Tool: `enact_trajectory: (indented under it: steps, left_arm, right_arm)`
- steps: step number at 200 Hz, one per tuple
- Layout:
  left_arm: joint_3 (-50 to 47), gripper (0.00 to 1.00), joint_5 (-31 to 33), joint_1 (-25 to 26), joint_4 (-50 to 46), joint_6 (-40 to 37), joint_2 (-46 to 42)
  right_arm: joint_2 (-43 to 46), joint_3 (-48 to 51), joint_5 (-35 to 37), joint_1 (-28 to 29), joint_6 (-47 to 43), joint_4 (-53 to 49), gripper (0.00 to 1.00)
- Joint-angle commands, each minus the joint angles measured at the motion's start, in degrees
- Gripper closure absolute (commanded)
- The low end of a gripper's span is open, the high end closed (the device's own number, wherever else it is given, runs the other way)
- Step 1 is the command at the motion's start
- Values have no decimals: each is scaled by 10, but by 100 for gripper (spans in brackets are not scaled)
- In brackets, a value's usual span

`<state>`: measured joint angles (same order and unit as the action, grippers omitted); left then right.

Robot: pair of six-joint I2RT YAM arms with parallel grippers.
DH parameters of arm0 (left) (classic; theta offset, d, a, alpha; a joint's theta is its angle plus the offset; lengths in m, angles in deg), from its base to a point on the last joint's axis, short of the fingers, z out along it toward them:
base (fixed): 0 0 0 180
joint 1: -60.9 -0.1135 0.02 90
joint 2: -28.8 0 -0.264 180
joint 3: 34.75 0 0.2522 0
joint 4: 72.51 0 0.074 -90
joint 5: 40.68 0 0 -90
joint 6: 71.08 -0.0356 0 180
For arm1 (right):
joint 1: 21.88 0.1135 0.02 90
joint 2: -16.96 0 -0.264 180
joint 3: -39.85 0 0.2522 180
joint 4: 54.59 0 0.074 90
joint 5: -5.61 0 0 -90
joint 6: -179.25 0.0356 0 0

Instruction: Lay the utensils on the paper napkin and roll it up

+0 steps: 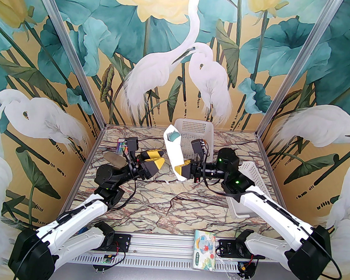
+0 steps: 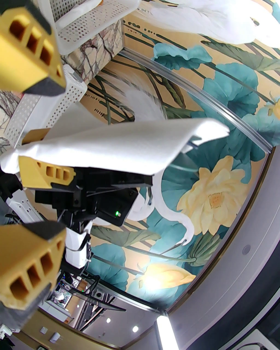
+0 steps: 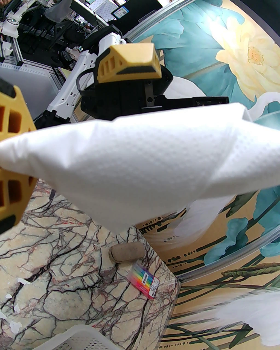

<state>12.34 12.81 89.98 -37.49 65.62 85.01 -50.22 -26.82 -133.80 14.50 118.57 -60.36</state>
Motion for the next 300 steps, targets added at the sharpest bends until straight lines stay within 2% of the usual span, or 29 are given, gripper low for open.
enact_trajectory:
  steps: [1, 40, 90, 149, 164, 180, 259, 300]
  left_arm:
    - [-2, 15, -30, -1, 29, 34, 19]
    - [11, 9, -44, 14, 73, 61, 73]
    - [29, 10, -84, 27, 155, 87, 115]
    - [40, 32, -102, 27, 275, 140, 145]
    - [44, 41, -107, 27, 271, 142, 146]
    - [47, 45, -109, 27, 269, 144, 146]
    - [50, 57, -111, 27, 251, 136, 130]
    - [56, 69, -107, 26, 189, 95, 112]
  right_arm:
    - [-7, -8, -12, 15, -8, 26, 100]
    - [-34, -25, -13, 38, -3, 47, 100]
    - [-62, -33, -10, 49, 6, 59, 100]
    - [-43, -20, 20, 49, -3, 43, 100]
    - [-35, -17, 32, 48, -7, 33, 100]
    - [-26, -13, 40, 45, -9, 28, 100]
    - [11, 10, 61, 20, -13, 0, 100]
    - [16, 9, 59, 16, -19, -19, 100]
